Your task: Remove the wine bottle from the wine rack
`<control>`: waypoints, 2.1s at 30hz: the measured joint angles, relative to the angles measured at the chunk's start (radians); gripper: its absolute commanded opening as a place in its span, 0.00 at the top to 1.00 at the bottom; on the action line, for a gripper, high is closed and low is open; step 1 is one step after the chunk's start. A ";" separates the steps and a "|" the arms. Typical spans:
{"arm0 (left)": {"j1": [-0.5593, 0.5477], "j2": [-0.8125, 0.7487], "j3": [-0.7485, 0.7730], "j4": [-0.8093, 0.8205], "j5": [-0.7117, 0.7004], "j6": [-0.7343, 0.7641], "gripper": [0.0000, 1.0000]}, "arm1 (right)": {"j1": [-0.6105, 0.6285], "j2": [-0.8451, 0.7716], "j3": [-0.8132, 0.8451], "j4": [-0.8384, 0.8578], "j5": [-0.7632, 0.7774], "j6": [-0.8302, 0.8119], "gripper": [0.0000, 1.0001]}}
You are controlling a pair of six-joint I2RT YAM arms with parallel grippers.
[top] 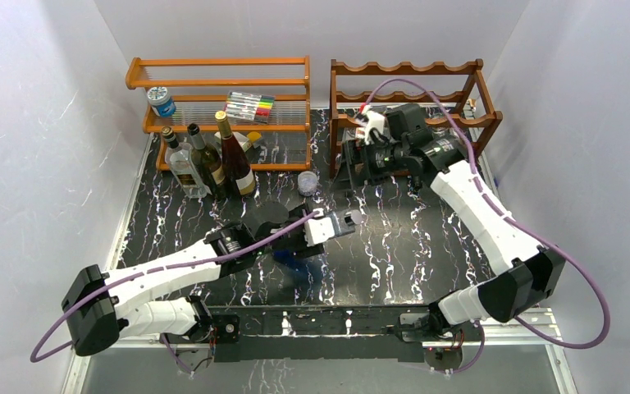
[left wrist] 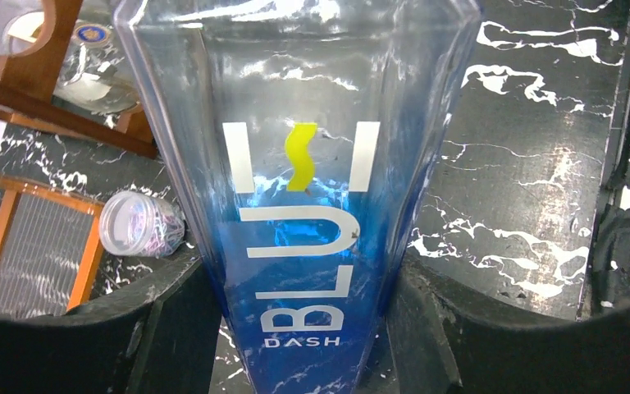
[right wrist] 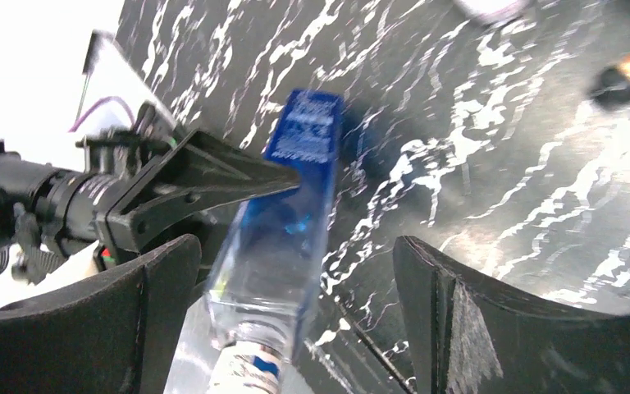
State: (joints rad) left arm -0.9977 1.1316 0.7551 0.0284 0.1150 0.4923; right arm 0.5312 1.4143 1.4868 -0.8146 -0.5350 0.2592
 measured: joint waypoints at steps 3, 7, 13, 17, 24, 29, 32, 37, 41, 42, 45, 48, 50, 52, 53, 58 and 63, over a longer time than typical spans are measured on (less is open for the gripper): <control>0.000 -0.031 -0.026 0.025 -0.042 -0.044 1.00 | -0.063 -0.031 0.035 0.003 0.091 0.026 0.02; 0.000 -0.063 -0.050 0.068 -0.168 -0.148 1.00 | -0.238 -0.155 0.050 0.037 0.232 0.066 0.02; 0.051 -0.014 -0.060 0.376 -0.551 -0.253 1.00 | -0.256 -0.329 0.024 0.139 0.312 0.077 0.02; 0.264 0.118 -0.059 0.574 -0.608 -0.330 1.00 | -0.255 -0.328 -0.012 0.135 0.322 0.074 0.02; 0.417 0.275 -0.036 0.731 -0.587 -0.400 1.00 | -0.255 -0.330 -0.013 0.137 0.323 0.063 0.02; 0.446 0.351 -0.033 0.811 -0.565 -0.434 1.00 | -0.255 -0.330 -0.014 0.137 0.323 0.060 0.02; 0.454 0.387 -0.032 0.857 -0.546 -0.443 1.00 | -0.255 -0.331 -0.016 0.137 0.323 0.060 0.02; 0.454 0.409 -0.032 0.909 -0.531 -0.436 1.00 | -0.255 -0.331 -0.022 0.137 0.319 0.061 0.02; 0.454 0.414 -0.046 0.939 -0.531 -0.434 0.71 | -0.255 -0.332 -0.034 0.137 0.309 0.068 0.02; 0.454 0.414 -0.055 0.946 -0.531 -0.433 0.62 | -0.255 -0.333 -0.038 0.140 0.305 0.070 0.02; 0.454 0.409 -0.082 0.978 -0.536 -0.433 0.42 | -0.255 -0.332 -0.052 0.142 0.290 0.077 0.02; 0.454 0.388 -0.115 0.999 -0.538 -0.430 0.22 | -0.255 -0.332 -0.065 0.141 0.278 0.079 0.02; 0.454 0.363 -0.130 1.019 -0.537 -0.423 0.13 | -0.255 -0.331 -0.071 0.144 0.271 0.080 0.02; 0.454 0.330 -0.136 1.033 -0.533 -0.423 0.02 | -0.255 -0.330 -0.078 0.143 0.268 0.082 0.02; 0.454 0.311 -0.138 1.037 -0.530 -0.424 0.02 | -0.255 -0.328 -0.079 0.143 0.267 0.082 0.02; 0.454 0.161 -0.140 0.985 -0.476 -0.452 0.02 | -0.255 -0.327 -0.095 0.144 0.275 0.076 0.02; 0.454 0.044 -0.133 0.856 -0.424 -0.481 0.02 | -0.255 -0.336 -0.162 0.150 0.315 0.057 0.02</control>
State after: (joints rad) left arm -0.5442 1.1755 0.6220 0.8848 -0.3092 0.0113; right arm 0.2760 1.0782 1.3251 -0.6643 -0.2199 0.3161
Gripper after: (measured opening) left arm 0.981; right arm 0.981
